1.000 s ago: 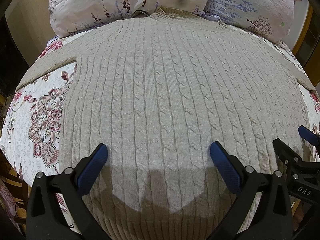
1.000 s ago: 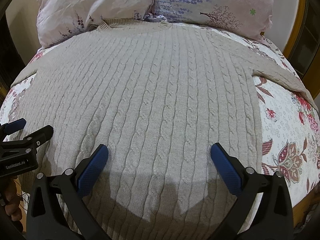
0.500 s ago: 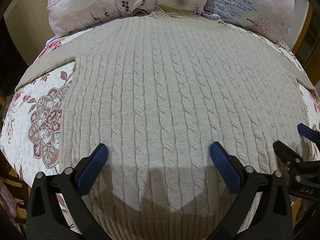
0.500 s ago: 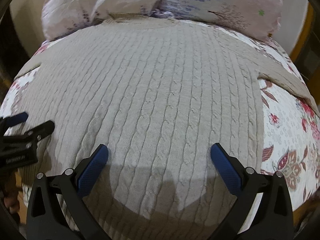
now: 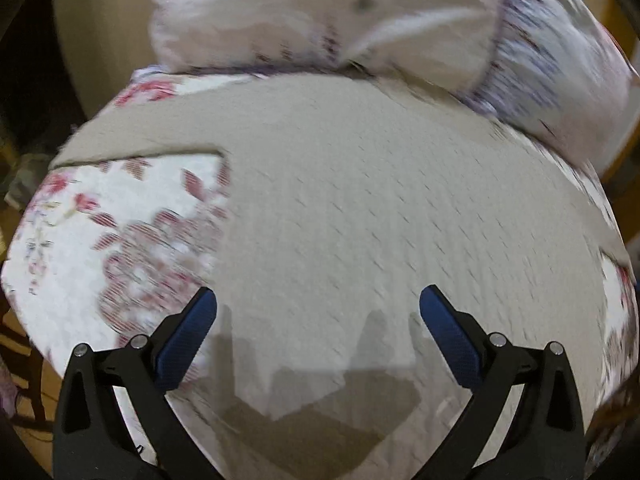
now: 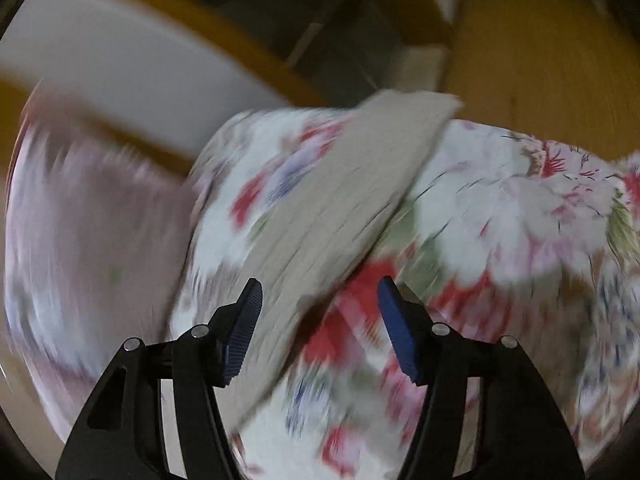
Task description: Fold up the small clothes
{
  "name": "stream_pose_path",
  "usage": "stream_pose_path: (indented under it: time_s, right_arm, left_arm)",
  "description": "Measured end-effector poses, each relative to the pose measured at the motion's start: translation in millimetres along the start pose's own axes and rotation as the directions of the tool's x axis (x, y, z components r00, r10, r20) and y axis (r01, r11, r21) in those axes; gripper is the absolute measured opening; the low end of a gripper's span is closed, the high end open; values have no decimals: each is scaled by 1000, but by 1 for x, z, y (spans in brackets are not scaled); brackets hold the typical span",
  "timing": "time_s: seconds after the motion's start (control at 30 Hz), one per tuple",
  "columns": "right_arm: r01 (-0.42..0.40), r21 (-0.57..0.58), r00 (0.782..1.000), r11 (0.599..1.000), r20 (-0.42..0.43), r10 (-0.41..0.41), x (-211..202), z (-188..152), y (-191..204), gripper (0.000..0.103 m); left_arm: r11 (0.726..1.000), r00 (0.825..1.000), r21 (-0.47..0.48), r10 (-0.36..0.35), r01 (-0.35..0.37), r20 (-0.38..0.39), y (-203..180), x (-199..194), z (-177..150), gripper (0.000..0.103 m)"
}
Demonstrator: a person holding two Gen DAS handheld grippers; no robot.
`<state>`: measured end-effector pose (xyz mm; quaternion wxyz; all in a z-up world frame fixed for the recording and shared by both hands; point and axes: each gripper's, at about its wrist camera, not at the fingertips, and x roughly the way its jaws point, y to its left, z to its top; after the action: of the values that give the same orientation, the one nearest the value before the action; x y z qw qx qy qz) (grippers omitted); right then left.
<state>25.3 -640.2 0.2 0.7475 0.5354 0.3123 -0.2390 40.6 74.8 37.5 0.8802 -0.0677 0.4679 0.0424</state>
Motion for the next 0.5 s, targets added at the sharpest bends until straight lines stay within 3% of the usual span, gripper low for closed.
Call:
stream_pose_path:
  time_s: [0.1, 0.17, 0.2, 0.23, 0.3, 0.37, 0.43, 0.47, 0.5]
  right_arm:
    - [-23, 73, 1000, 997, 10, 22, 12, 15, -12, 55]
    - [-10, 54, 1000, 998, 16, 9, 21, 21, -8, 35]
    - [6, 43, 1000, 999, 8, -6, 27, 21, -6, 16]
    - [25, 33, 1000, 999, 17, -26, 31, 25, -8, 11]
    - [54, -8, 998, 998, 32, -54, 34, 29, 3, 9]
    - [84, -131, 993, 988, 97, -71, 26, 23, 32, 8]
    - [46, -348, 989, 936, 151, 8, 11, -5, 92, 8]
    - [18, -395, 988, 918, 149, 44, 6, -15, 108, 8]
    - [-37, -480, 984, 876, 133, 114, -3, -41, 139, 8]
  left_arm:
    - [997, 999, -65, 31, -29, 26, 17, -3, 17, 101]
    - [990, 995, -112, 88, -83, 37, 30, -4, 26, 101]
    - [986, 993, -128, 113, -107, 42, 35, -5, 29, 101]
    - [982, 990, -144, 133, -125, 45, 41, -5, 32, 101]
    - [972, 987, -187, 153, -142, 45, 61, -5, 40, 101]
    - [958, 988, -261, 137, -115, 69, 86, -2, 48, 101]
    - [945, 987, -313, 129, -93, 98, 106, -2, 51, 101]
    - [940, 986, -330, 133, -91, 105, 120, 0, 57, 101]
    - [938, 985, -334, 135, -92, 106, 128, 2, 61, 101]
